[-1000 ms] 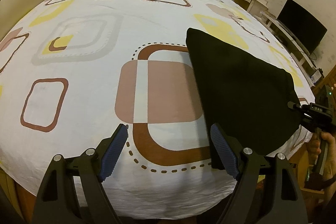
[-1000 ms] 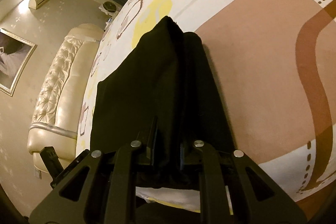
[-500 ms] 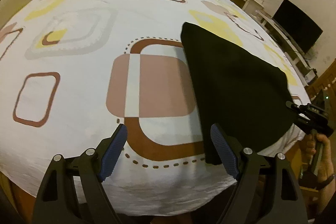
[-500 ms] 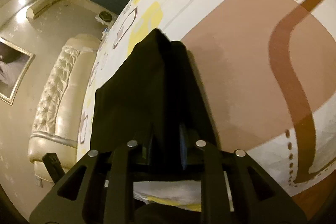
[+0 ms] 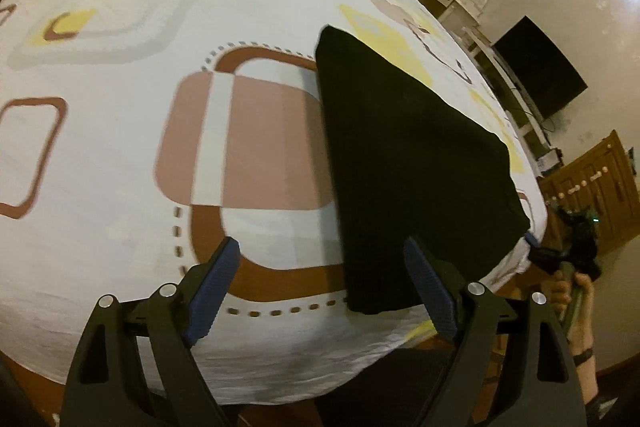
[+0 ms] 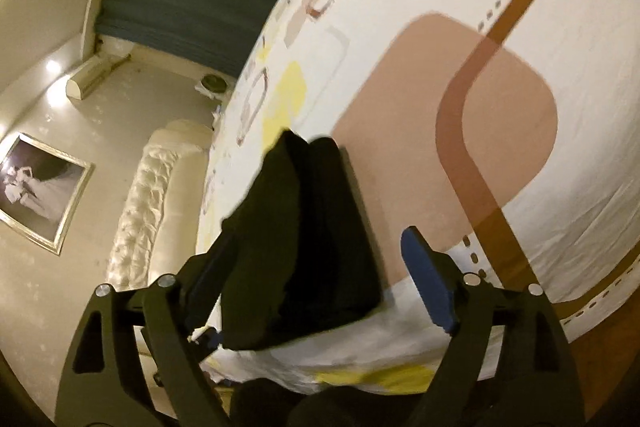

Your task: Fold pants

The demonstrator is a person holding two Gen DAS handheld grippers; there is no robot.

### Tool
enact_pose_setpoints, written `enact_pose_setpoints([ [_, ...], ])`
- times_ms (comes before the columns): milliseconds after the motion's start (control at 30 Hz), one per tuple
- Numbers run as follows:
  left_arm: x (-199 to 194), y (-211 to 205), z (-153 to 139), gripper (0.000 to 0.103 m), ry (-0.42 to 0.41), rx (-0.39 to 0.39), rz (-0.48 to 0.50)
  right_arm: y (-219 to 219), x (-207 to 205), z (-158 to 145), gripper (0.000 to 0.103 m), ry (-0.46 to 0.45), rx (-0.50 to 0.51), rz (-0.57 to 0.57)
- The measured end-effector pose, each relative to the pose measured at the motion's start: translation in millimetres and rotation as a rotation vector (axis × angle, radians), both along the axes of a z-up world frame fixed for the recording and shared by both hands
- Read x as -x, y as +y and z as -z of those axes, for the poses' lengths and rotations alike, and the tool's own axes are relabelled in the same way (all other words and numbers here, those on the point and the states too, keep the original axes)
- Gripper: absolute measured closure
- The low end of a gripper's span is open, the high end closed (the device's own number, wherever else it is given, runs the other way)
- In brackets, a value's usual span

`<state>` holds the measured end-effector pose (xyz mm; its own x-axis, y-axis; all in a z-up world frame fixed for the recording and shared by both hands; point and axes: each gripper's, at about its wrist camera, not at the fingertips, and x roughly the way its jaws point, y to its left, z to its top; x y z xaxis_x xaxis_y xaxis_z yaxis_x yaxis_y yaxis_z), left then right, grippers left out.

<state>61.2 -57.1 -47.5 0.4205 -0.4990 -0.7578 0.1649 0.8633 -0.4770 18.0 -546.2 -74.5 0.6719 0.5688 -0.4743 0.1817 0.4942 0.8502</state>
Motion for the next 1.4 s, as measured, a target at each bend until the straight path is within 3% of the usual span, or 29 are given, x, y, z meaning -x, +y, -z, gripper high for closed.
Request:
enact_pose_setpoints([
  [167,-6.4,-11.7,11.0,0.020,0.033,0.045,0.026,21.5,-14.2,22.0,0.019,0.032,-0.060,-0.073],
  [300,-13.9,-12.0,17.3,0.019,0.066,0.127,0.013,34.6,-21.4,26.8,0.019,0.025,-0.085,-0.102],
  [433,-16.5,-15.9,19.9,0.019,0.075,0.154,0.009,45.4,-23.0,29.2,0.020,0.012,-0.093,-0.140],
  [500,-15.8,-21.1,19.6,0.020,0.072,0.147,0.026,50.9,-25.7,28.1,0.024,0.007,-0.069,-0.158],
  [533,-16.0,-23.6,19.5,0.020,0.071,0.144,0.034,53.9,-26.9,27.5,0.034,0.009,-0.049,-0.166],
  [633,-16.0,-30.8,19.1,0.035,0.076,0.144,0.064,58.6,-29.8,28.1,0.053,0.026,-0.012,-0.183],
  [667,-16.6,-33.7,19.3,0.043,0.082,0.145,0.069,59.2,-30.0,29.5,0.054,0.029,-0.010,-0.182],
  [733,-18.3,-35.5,19.2,0.048,0.088,0.131,0.057,58.2,-29.3,30.6,0.059,0.029,-0.013,-0.175],
  [800,-18.3,-37.1,16.4,0.057,0.083,0.104,0.047,59.6,-29.3,29.7,0.062,0.025,-0.009,-0.179],
  [1000,-14.6,-40.5,4.2,0.069,0.050,0.041,0.039,62.5,-26.3,27.6,0.065,0.013,0.008,-0.175],
  [1400,-11.7,-12.9,-7.7,0.072,0.021,-0.043,0.018,95.0,-36.0,20.8,0.067,-0.003,0.018,-0.221],
])
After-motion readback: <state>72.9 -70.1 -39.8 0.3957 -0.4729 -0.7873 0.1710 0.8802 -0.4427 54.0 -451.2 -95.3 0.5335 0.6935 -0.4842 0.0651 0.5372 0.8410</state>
